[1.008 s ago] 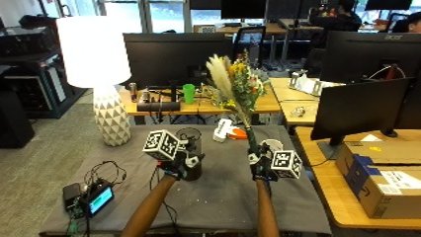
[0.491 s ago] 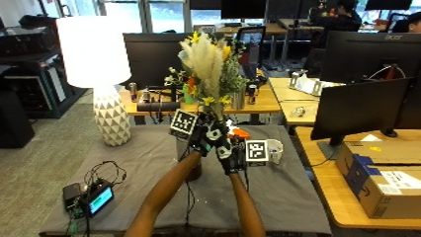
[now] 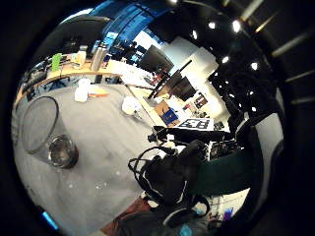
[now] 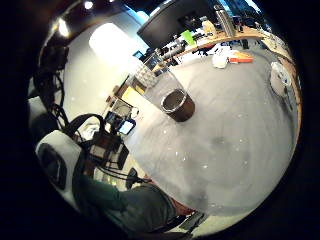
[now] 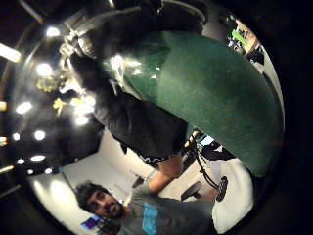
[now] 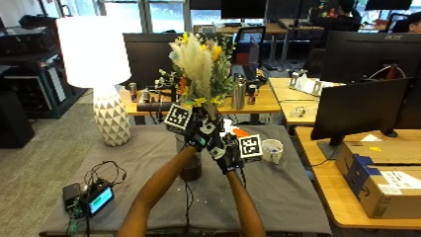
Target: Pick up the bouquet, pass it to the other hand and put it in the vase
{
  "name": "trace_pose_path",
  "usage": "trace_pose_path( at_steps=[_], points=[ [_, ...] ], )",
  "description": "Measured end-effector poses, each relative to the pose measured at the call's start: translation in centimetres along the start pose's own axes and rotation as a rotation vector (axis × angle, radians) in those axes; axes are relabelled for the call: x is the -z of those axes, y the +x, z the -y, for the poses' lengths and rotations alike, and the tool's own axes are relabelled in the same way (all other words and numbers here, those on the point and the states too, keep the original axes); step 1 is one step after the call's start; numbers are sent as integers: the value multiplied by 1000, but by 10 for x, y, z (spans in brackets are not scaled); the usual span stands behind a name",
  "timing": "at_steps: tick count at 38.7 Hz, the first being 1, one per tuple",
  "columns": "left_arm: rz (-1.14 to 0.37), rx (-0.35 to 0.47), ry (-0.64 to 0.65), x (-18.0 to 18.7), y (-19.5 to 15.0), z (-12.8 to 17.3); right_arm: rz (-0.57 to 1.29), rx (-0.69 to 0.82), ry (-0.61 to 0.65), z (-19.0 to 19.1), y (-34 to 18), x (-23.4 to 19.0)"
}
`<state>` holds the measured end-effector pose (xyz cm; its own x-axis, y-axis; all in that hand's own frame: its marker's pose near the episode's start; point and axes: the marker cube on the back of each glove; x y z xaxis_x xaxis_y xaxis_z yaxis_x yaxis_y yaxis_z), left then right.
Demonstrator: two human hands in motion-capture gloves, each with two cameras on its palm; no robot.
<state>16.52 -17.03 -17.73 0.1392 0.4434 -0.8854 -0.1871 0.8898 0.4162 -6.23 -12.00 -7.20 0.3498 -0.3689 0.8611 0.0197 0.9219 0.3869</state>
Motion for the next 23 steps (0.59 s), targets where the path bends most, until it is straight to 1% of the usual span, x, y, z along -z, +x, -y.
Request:
trace_pose_path(
  at_steps=[2, 4, 7, 10, 13, 15, 17, 21, 23],
  points=[
    [-20, -12, -20, 2, -2, 3, -28, -18, -43, -1, -2, 1],
    [-14, 18, -37, 5, 2, 5, -82, -39, -101, -4, -5, 4],
    [13, 93, -43, 9, 27, 1, -168, -38, -167, -6, -6, 13],
    [71, 146, -6, 18, 57, -1, -251, -40, -183, -9, -4, 30],
    [157, 130, 64, 37, 77, 5, -333, -63, -138, -12, -4, 57],
    [194, 125, 109, 51, 84, 9, -372, -82, -93, -15, -6, 74],
    [227, 130, 154, 67, 83, 14, -412, -93, -49, -17, -7, 93],
    [317, 115, 258, 104, 70, 25, -483, -123, 44, -23, -12, 133],
    [361, 127, 309, 119, 62, 27, -511, -144, 84, -27, -15, 151]
  ],
)
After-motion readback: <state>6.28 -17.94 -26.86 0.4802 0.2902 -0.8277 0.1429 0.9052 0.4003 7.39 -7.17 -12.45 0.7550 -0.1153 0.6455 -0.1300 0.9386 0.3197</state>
